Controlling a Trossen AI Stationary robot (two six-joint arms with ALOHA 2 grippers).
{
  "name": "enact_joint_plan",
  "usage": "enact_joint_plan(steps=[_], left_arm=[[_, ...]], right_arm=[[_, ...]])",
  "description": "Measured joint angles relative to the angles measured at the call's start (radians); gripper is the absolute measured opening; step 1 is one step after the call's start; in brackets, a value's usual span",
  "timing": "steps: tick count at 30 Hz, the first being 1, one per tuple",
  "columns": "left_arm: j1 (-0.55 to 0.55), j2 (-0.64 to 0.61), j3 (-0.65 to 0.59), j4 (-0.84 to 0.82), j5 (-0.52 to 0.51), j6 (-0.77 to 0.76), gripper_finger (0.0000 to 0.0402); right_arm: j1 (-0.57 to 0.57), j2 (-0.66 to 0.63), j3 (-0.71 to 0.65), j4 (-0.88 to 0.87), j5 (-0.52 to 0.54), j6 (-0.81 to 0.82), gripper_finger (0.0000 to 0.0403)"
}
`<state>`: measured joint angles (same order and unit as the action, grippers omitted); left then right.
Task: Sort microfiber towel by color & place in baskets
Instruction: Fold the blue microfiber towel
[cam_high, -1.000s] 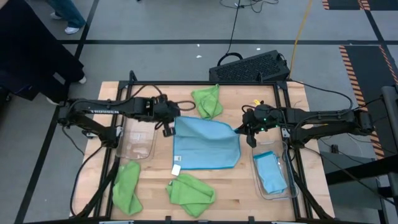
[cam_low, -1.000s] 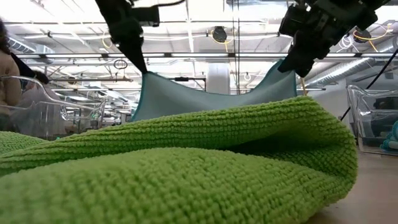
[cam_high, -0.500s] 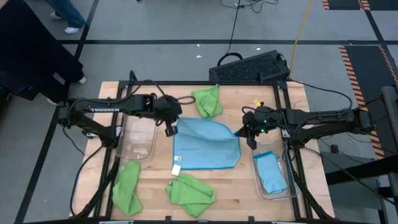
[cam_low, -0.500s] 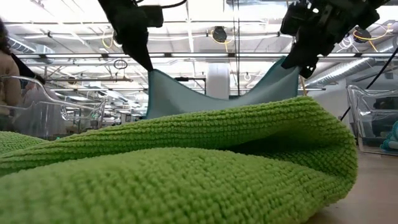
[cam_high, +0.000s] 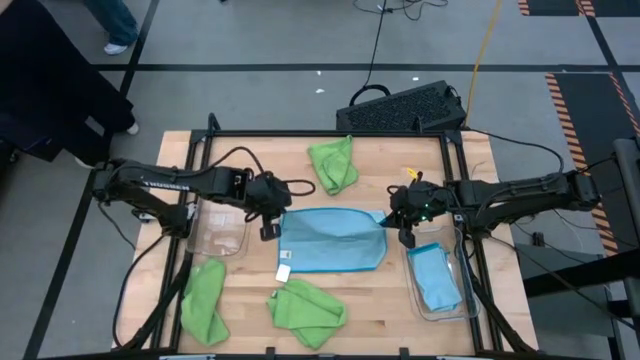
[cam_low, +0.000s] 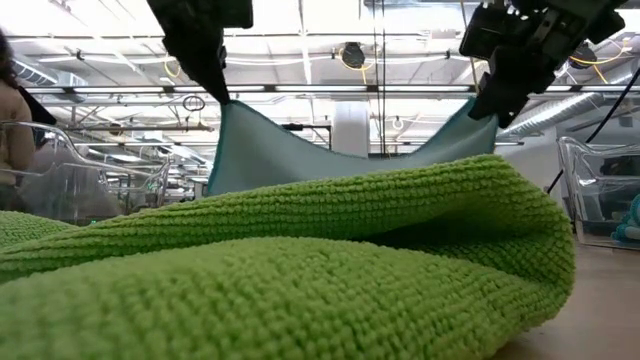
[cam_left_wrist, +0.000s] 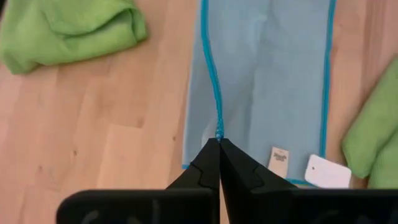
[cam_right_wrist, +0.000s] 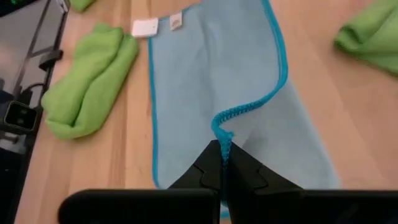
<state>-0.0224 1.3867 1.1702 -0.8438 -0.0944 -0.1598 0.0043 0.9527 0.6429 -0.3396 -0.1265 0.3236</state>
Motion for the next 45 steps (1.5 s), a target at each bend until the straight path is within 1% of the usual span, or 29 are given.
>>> enact_joint_plan(steps=[2, 5, 10, 15, 19, 23, 26, 30, 35, 38, 39, 41, 43, 45], left_arm=[[-0.013, 0.0, -0.006, -0.006, -0.001, -0.009, 0.0002], [-0.029, 0.0, -0.033, -0.006, -0.01, -0.031, 0.0004], [-0.039, 0.001, -0.127, 0.05, -0.035, -0.088, 0.0004], [-0.048, 0.002, -0.199, 0.113, 0.012, -0.157, 0.0002], [-0.072, 0.002, -0.211, 0.125, 0.022, -0.17, 0.0006], [-0.084, 0.001, -0.211, 0.124, 0.085, -0.197, 0.0004], [-0.092, 0.001, -0.211, 0.124, 0.095, -0.241, 0.001], [-0.099, 0.001, -0.211, 0.123, 0.111, -0.316, 0.0039], [-0.098, 0.001, -0.149, 0.124, 0.232, -0.392, 0.0084], [-0.098, 0.001, -0.093, 0.123, 0.311, -0.388, 0.0103], [-0.098, 0.001, -0.075, 0.124, 0.319, -0.379, 0.0108], [-0.095, 0.0, -0.044, 0.128, 0.296, -0.349, 0.0113], [-0.089, 0.0, -0.036, 0.144, 0.204, -0.318, 0.0114], [-0.079, 0.0, -0.044, 0.173, 0.095, -0.307, 0.0115]], right_arm=[[0.017, 0.0, -0.017, 0.022, 0.0, 0.023, 0.0], [0.047, 0.002, -0.062, 0.113, 0.0, 0.061, 0.0], [0.091, 0.032, -0.129, 0.259, -0.004, 0.116, 0.0], [0.126, 0.08, -0.133, 0.261, -0.007, 0.129, 0.0], [0.149, 0.111, -0.133, 0.261, -0.008, 0.147, 0.0], [0.172, 0.132, -0.133, 0.261, -0.008, 0.149, 0.0006], [0.183, 0.138, -0.133, 0.261, -0.008, 0.137, 0.0029], [0.192, 0.138, -0.133, 0.261, -0.009, 0.137, 0.0081], [0.204, 0.138, -0.133, 0.261, -0.095, 0.125, 0.0149], [0.212, 0.134, -0.125, 0.256, -0.14, 0.131, 0.0173], [0.215, 0.134, -0.117, 0.253, -0.14, 0.131, 0.0177], [0.216, 0.134, -0.098, 0.25, -0.139, 0.11, 0.0179], [0.216, 0.134, -0.079, 0.251, -0.106, 0.079, 0.0179], [0.216, 0.134, -0.067, 0.252, -0.033, 0.042, 0.0177]])
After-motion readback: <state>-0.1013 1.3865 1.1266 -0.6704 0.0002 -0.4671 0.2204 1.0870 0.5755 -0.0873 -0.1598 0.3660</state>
